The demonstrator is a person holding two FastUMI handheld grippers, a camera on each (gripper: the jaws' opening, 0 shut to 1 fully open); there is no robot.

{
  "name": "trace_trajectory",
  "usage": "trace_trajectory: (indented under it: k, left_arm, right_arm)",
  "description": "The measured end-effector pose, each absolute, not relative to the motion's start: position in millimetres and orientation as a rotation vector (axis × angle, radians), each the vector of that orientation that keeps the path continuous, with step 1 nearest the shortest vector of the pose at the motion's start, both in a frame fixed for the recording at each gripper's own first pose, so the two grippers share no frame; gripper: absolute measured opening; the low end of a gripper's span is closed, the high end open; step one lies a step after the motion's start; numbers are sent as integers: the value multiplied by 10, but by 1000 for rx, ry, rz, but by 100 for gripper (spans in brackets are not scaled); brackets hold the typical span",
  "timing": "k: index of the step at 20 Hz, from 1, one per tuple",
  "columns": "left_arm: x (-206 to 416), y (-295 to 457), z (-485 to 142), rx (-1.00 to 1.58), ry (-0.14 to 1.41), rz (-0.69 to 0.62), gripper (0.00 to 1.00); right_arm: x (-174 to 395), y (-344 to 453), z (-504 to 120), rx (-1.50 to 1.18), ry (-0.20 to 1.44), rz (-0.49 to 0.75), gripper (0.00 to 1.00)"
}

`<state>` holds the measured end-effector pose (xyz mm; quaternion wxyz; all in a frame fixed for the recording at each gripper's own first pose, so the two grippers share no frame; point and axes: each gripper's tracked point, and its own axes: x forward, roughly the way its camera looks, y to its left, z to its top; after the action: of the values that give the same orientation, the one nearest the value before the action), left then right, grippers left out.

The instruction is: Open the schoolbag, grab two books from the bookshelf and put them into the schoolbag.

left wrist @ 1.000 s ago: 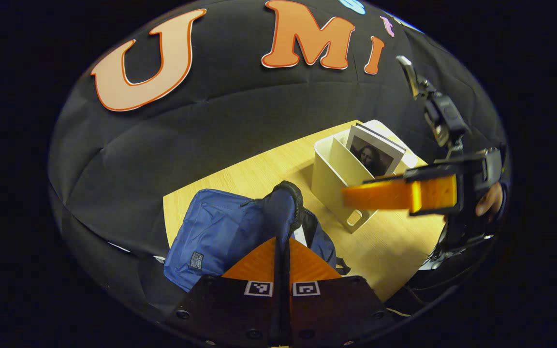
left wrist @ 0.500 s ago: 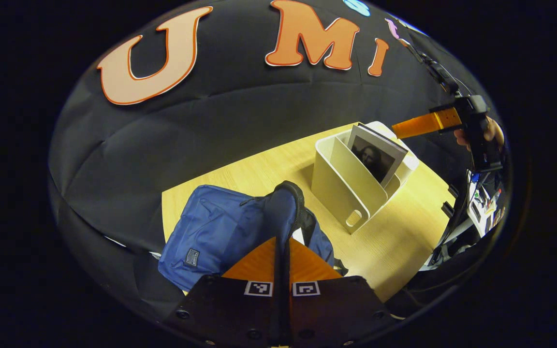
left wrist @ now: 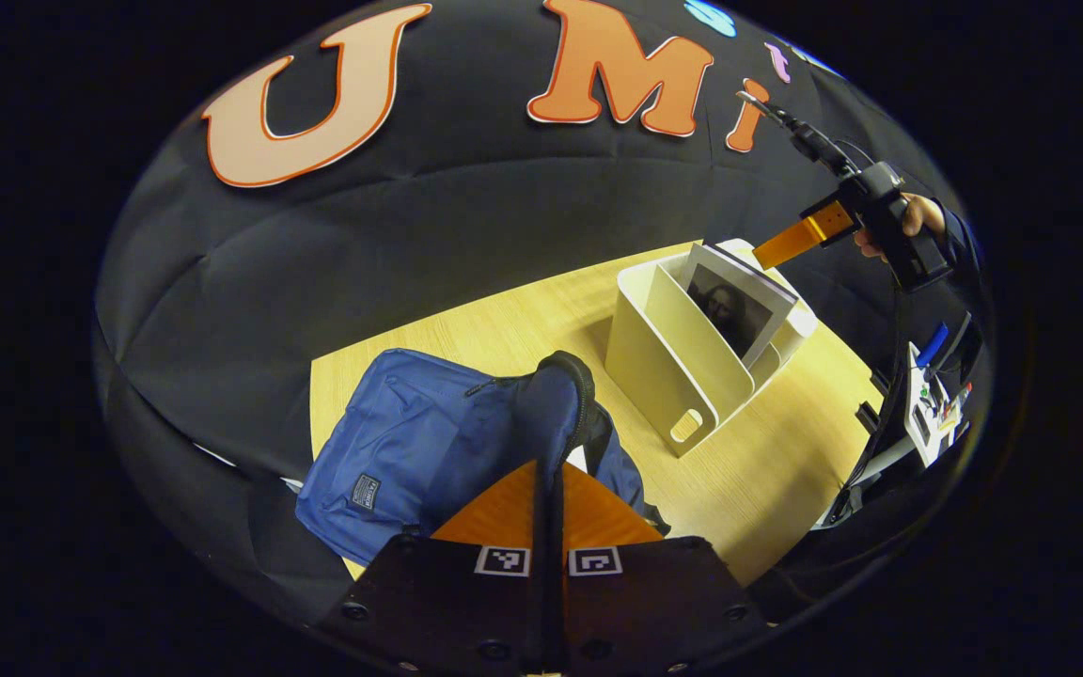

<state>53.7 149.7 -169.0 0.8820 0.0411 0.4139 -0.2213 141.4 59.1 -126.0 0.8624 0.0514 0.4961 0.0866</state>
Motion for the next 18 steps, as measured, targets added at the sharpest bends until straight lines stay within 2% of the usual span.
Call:
trace_trajectory:
  k: [2, 5, 9, 10, 12, 18]
  left_arm:
    - [518, 1496, -1730, 69, 868, -454, 1]
    - [513, 1524, -1760, 52, 869, -442, 1]
    - [485, 1546, -1804, 31, 881, -432, 1]
    - [492, 1542, -1815, 29, 883, -431, 1]
    - [495, 1518, -1804, 28, 883, -431, 1]
    - [490, 1510, -1816, 25, 884, -434, 1]
  right_arm:
    - [1444, 663, -1393, 91, 1090, 221, 97]
    - [1479, 650, -1602, 39, 1148, 216, 96]
    - [1501, 663, -1763, 14, 1202, 210, 84]
    - [1500, 652, -1792, 5, 1217, 206, 72]
    - [1497, 617, -1856, 0, 1242, 188, 42]
    - [1406, 528, -1774, 23, 1270, 166, 29]
